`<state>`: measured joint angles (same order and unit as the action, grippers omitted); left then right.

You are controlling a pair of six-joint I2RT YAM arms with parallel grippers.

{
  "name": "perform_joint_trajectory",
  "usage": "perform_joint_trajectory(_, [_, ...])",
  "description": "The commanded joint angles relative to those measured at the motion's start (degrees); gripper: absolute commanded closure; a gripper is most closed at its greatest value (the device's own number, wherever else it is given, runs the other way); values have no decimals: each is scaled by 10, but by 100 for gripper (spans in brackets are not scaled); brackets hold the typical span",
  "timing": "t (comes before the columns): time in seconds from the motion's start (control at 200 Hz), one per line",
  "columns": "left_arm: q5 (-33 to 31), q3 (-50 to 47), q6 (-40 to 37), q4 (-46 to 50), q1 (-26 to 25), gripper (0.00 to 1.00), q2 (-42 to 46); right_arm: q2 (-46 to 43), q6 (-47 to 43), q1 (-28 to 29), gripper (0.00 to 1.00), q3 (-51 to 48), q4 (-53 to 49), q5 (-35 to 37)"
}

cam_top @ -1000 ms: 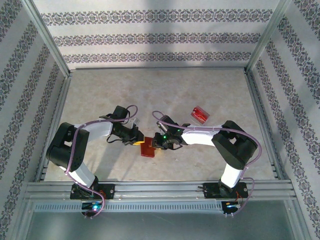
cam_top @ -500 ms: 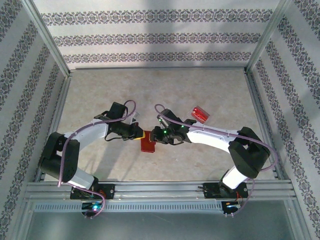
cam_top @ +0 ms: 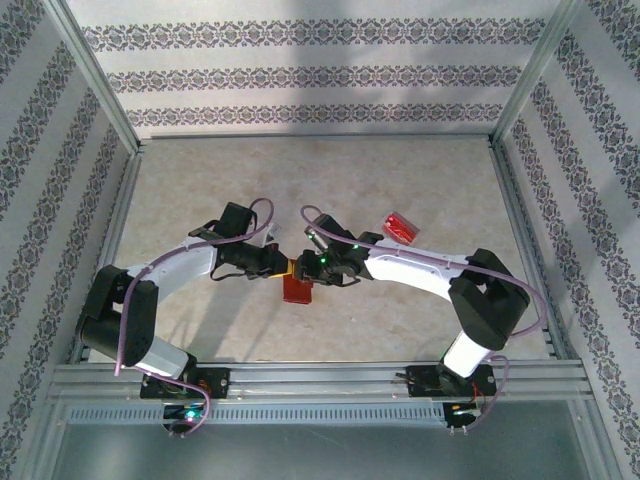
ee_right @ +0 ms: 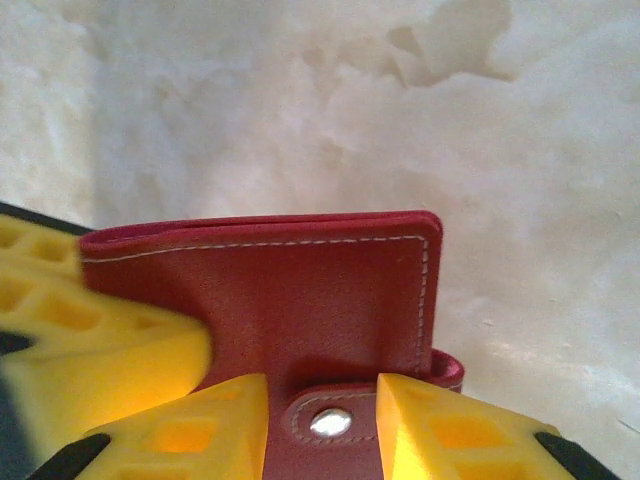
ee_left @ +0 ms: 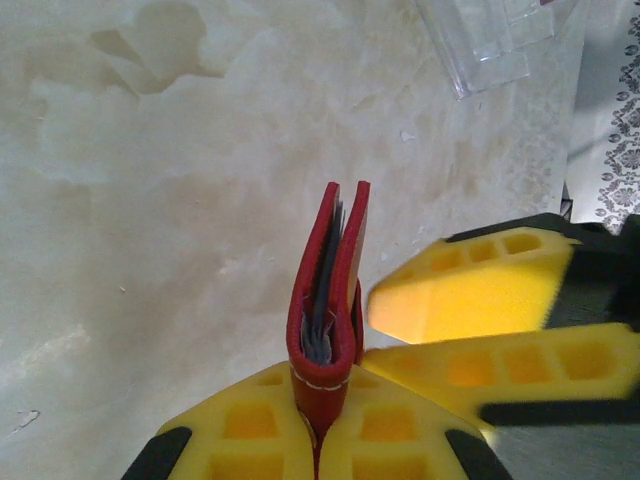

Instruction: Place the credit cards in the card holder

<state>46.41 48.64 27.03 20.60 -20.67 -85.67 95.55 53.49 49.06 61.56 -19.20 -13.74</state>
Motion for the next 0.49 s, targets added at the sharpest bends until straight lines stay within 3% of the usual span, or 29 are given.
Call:
perform_joint_trajectory(0.0, [12, 15, -8, 8, -9, 100, -2, 8, -1, 13, 65, 8, -10, 15])
perform_joint_trajectory(0.26, [12, 15, -6, 4, -11, 100, -2, 26, -7, 13, 67, 15, -22, 24])
perform_joint_trajectory(0.49, [10, 14, -11, 8, -12, 100, 0, 10, -13, 6, 80, -4, -33, 39])
